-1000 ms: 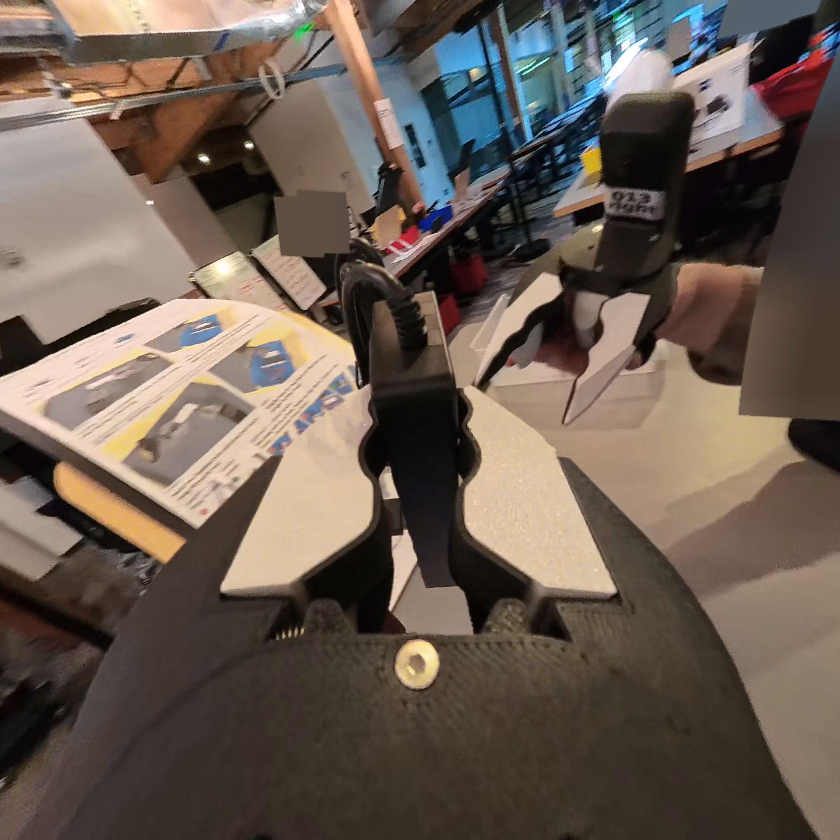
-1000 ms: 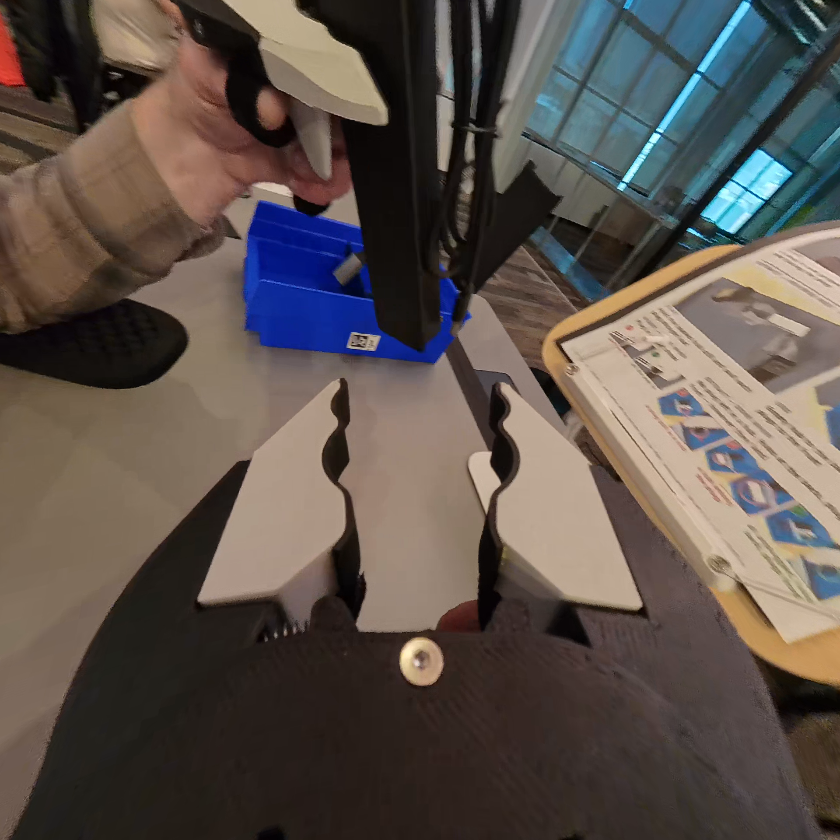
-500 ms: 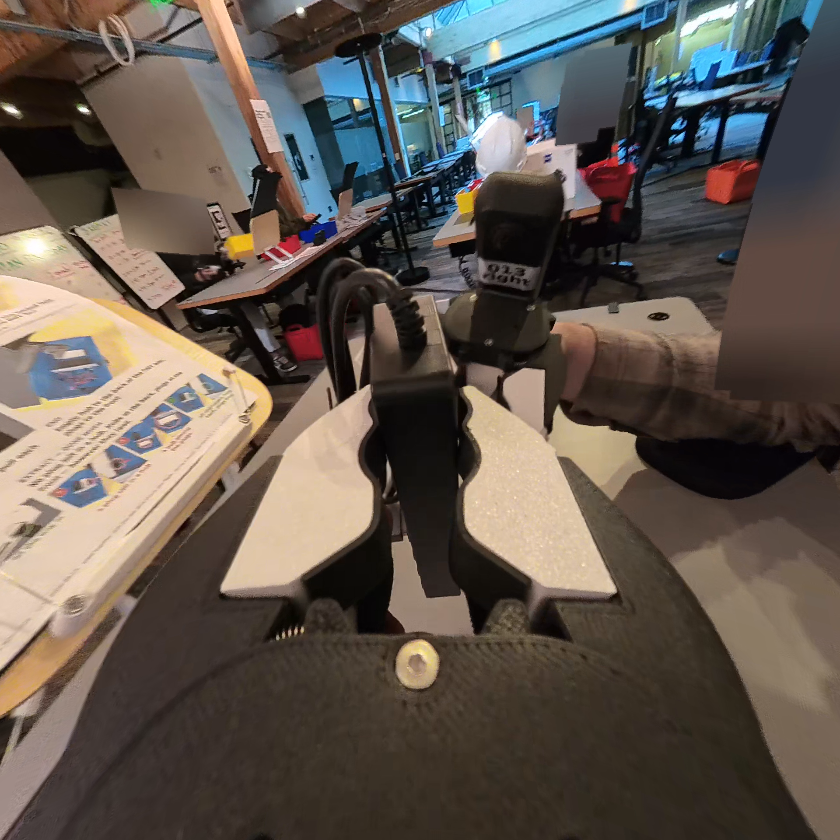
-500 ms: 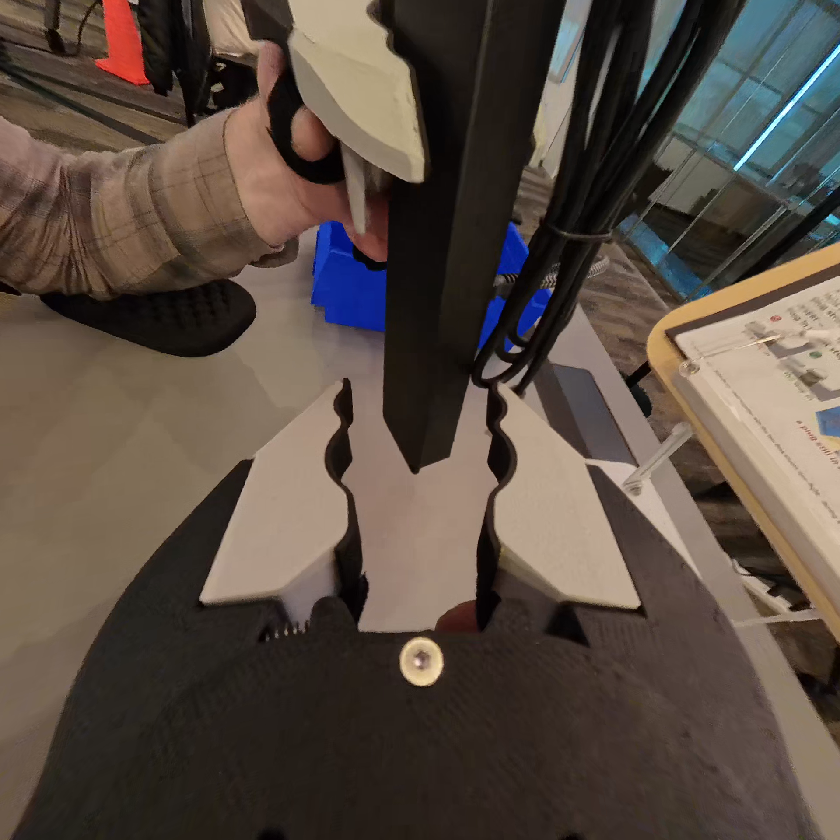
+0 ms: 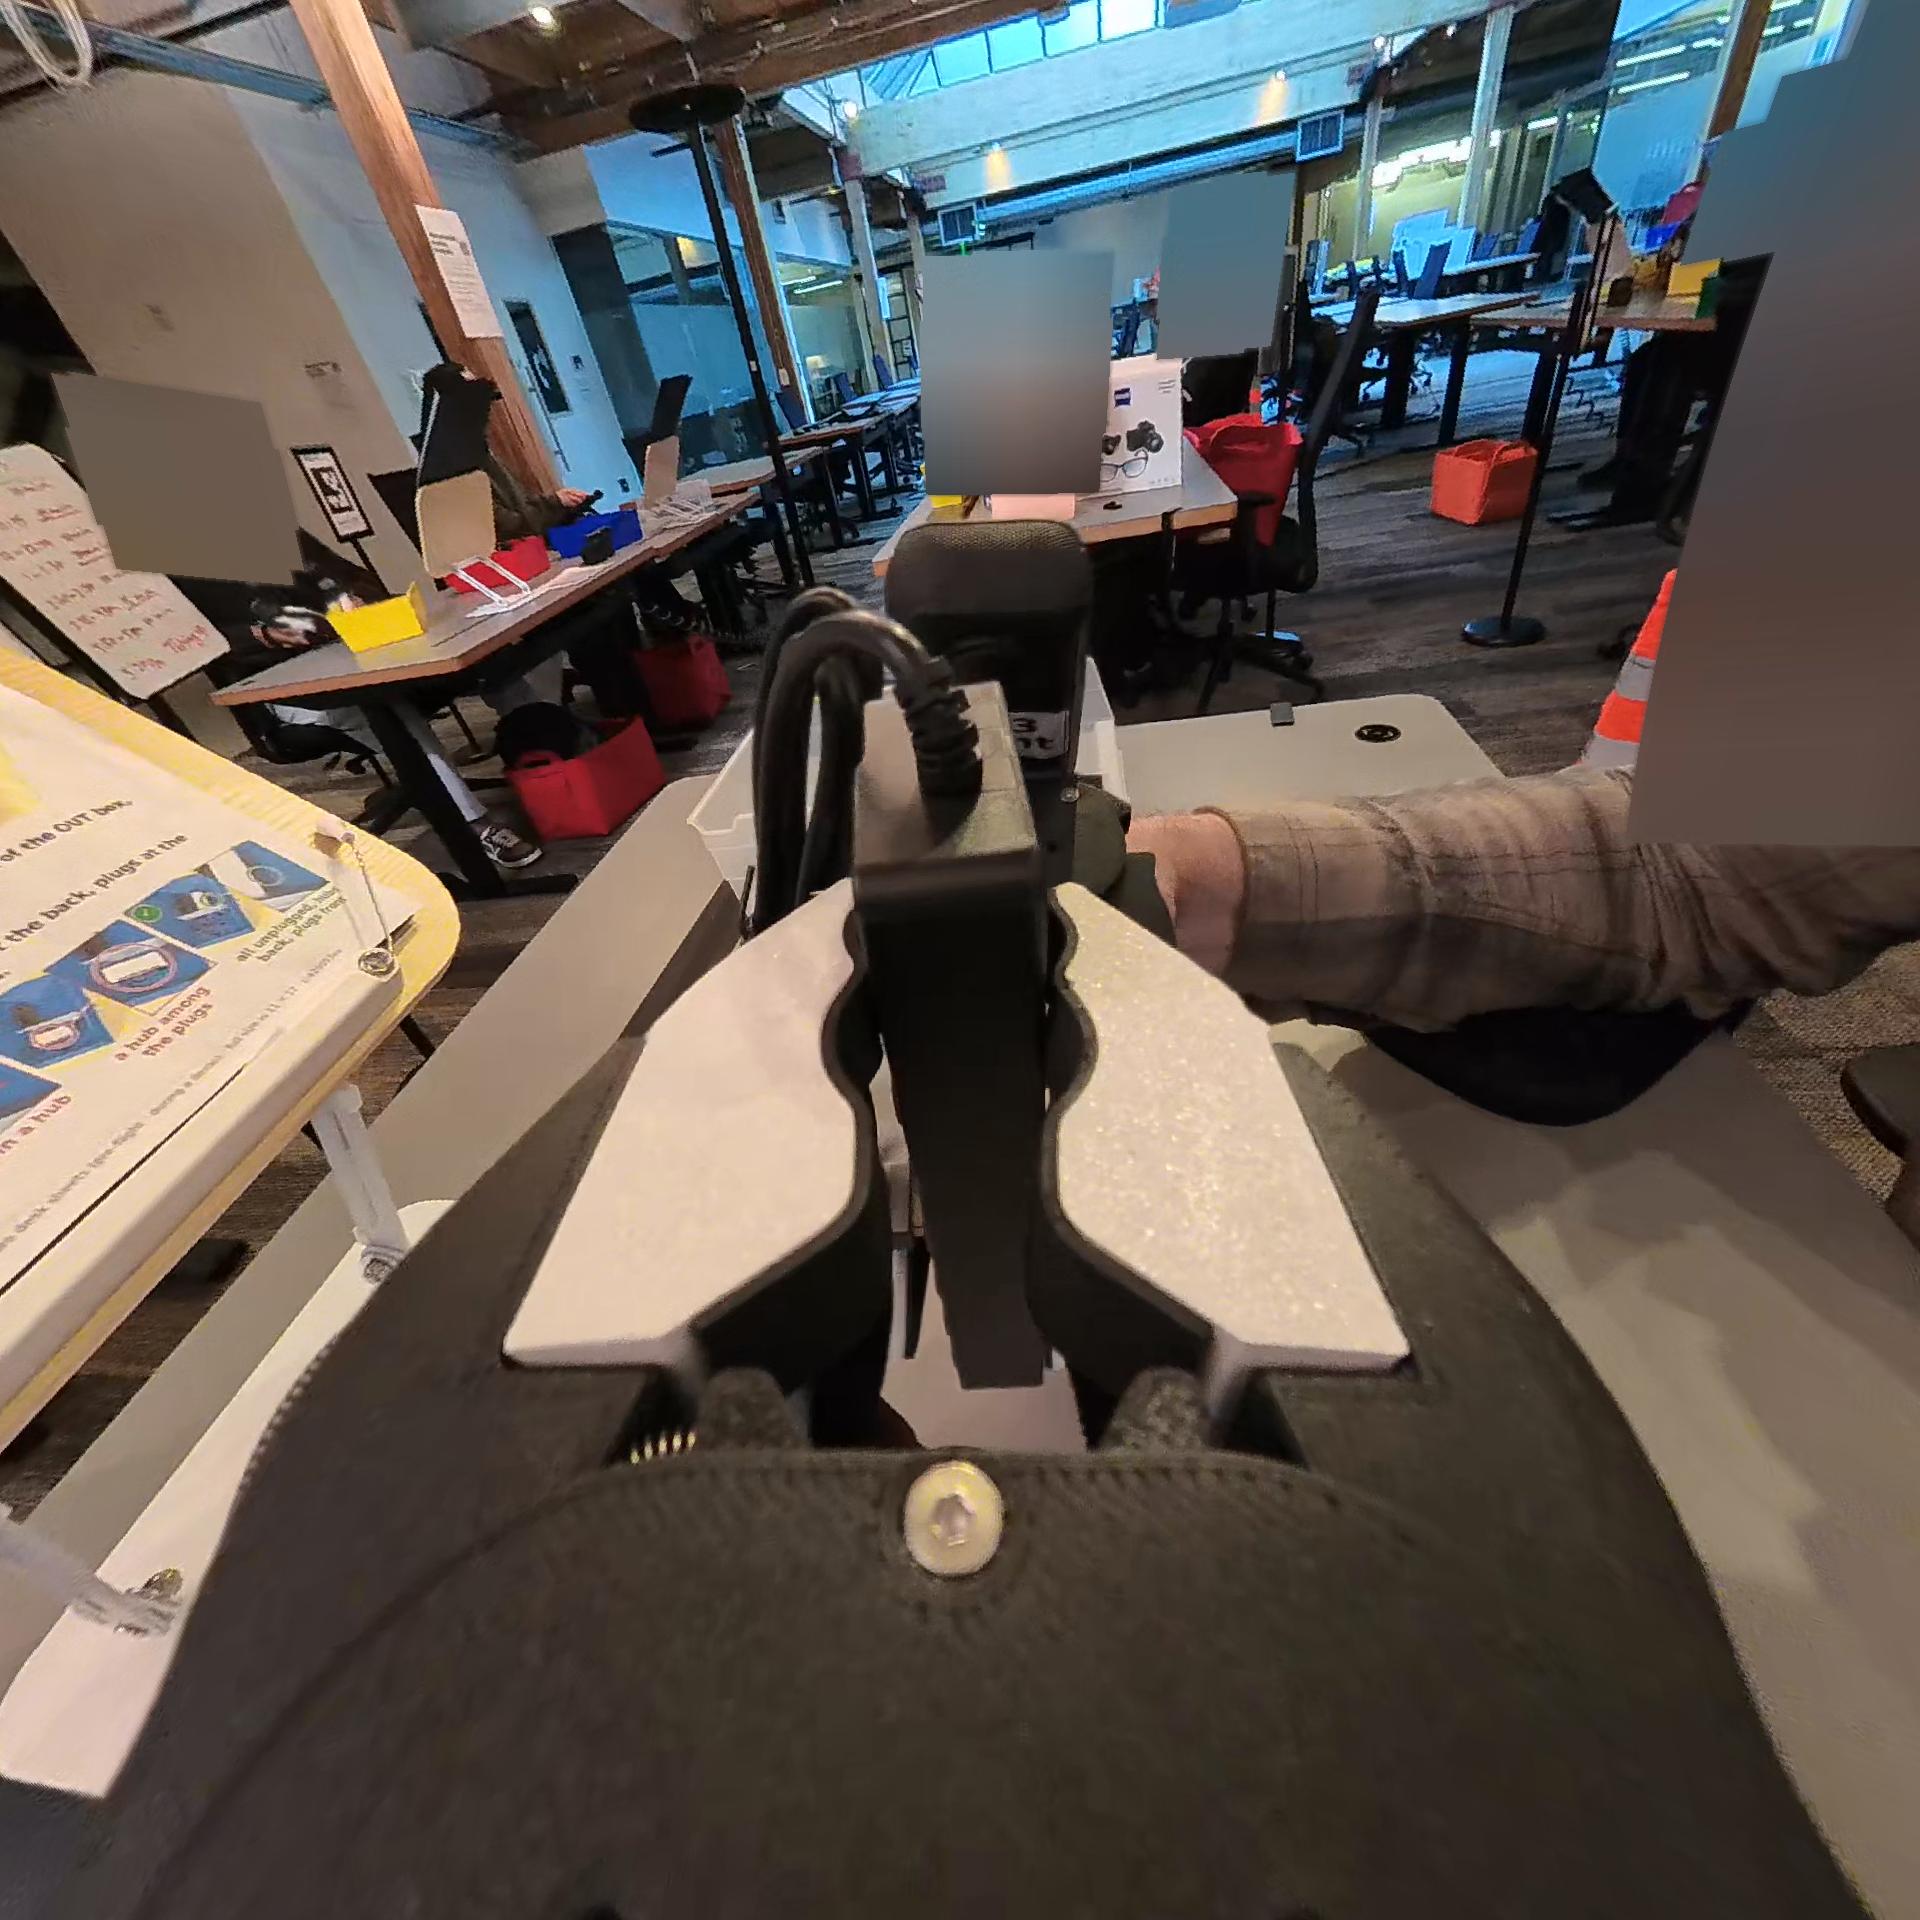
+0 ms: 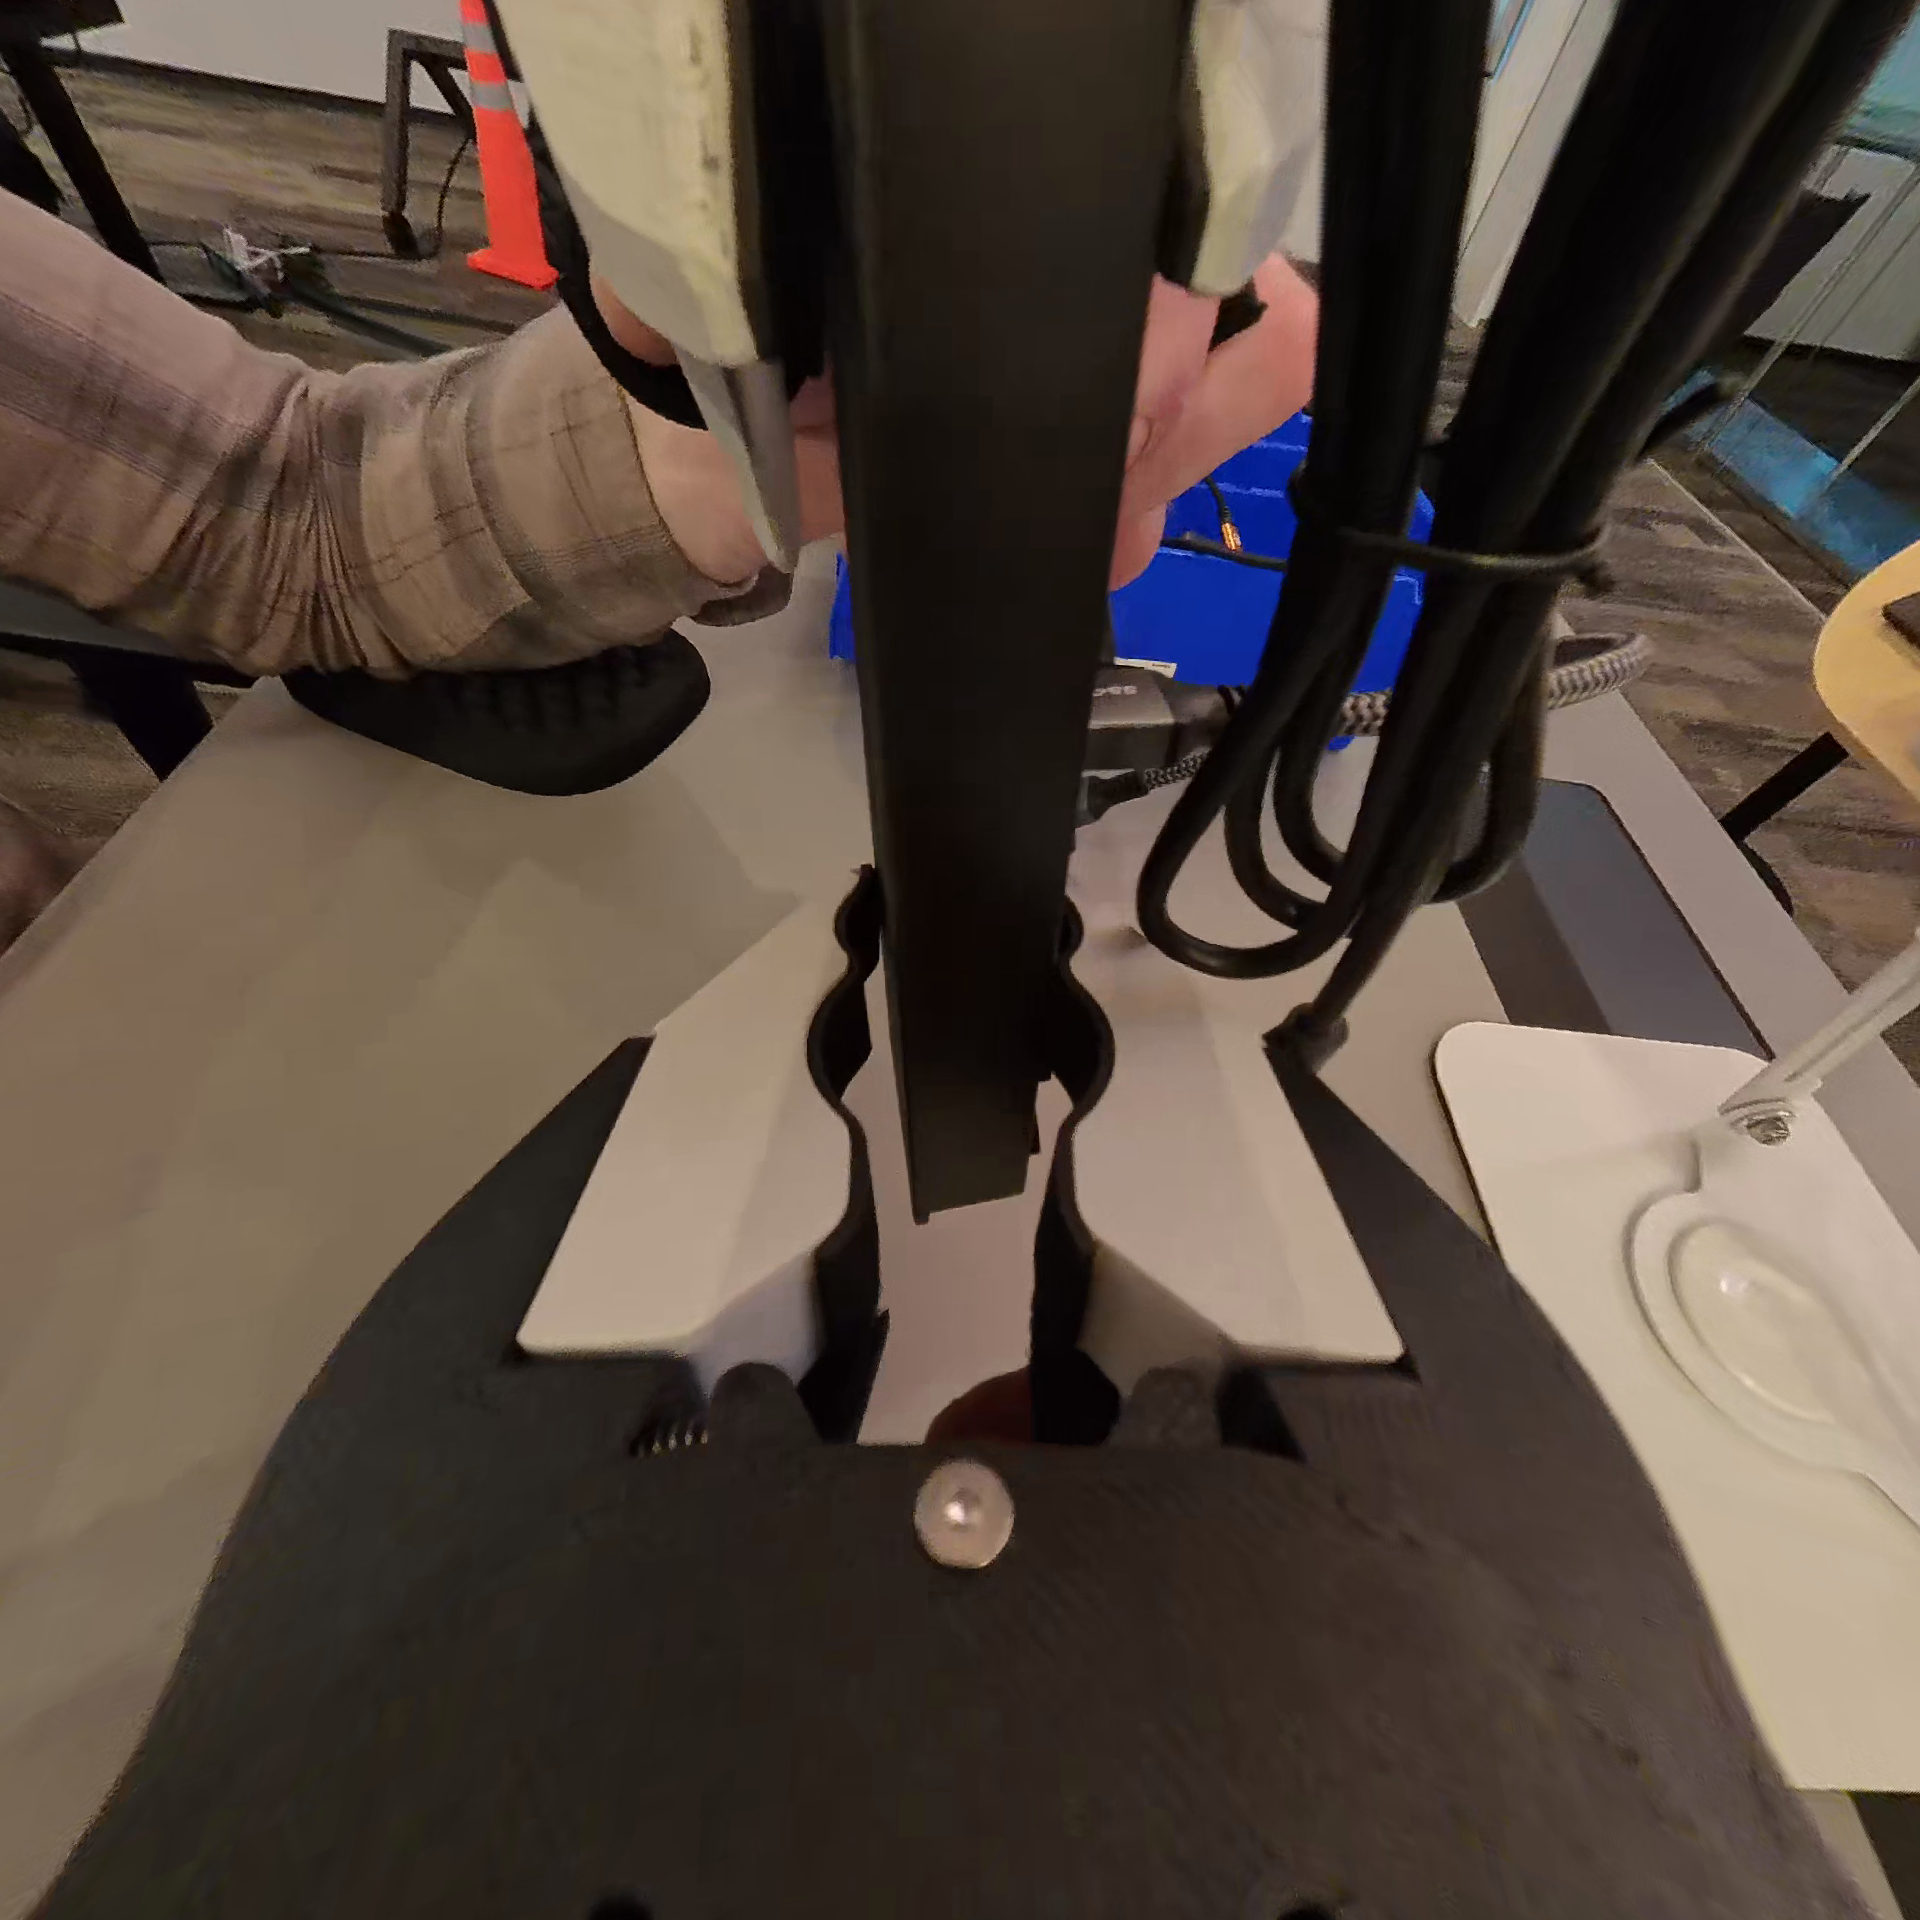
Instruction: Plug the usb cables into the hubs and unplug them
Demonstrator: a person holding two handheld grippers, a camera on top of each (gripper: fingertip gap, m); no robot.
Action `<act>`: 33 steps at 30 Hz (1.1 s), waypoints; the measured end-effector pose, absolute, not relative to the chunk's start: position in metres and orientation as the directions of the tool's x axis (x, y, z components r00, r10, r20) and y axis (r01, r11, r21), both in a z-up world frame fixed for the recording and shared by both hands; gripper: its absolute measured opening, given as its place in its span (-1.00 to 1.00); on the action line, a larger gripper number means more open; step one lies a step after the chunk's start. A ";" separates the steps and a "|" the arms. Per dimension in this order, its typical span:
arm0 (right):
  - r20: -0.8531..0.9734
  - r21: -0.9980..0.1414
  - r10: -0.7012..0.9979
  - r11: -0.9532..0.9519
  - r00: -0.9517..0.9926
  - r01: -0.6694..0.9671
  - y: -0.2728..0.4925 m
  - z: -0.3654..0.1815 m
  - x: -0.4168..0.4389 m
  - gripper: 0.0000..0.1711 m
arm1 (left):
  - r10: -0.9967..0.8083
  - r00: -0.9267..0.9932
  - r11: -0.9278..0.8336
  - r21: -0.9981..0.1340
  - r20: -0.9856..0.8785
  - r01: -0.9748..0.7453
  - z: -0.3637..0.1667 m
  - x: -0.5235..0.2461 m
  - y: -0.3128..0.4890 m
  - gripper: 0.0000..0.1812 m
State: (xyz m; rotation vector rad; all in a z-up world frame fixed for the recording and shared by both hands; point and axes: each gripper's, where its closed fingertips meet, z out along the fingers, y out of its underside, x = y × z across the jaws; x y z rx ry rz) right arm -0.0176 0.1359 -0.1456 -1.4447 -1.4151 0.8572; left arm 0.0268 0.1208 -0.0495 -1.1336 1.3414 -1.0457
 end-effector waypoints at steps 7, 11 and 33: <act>0.174 -0.928 0.942 0.060 0.285 0.368 0.166 -0.141 -0.013 -0.75 | -0.973 0.138 0.175 -0.981 -0.186 -0.083 -0.045 0.022 0.146 -0.55; 0.228 -0.927 0.854 0.044 0.468 0.372 0.194 -0.133 -0.001 -0.76 | -0.932 0.279 0.203 -0.970 -0.233 -0.130 -0.043 0.019 0.166 -0.38; 0.903 -0.429 0.055 0.180 0.426 0.885 0.239 -0.101 0.056 -0.75 | -0.885 0.452 -0.036 -0.954 -0.108 -0.298 -0.072 0.018 0.189 -0.18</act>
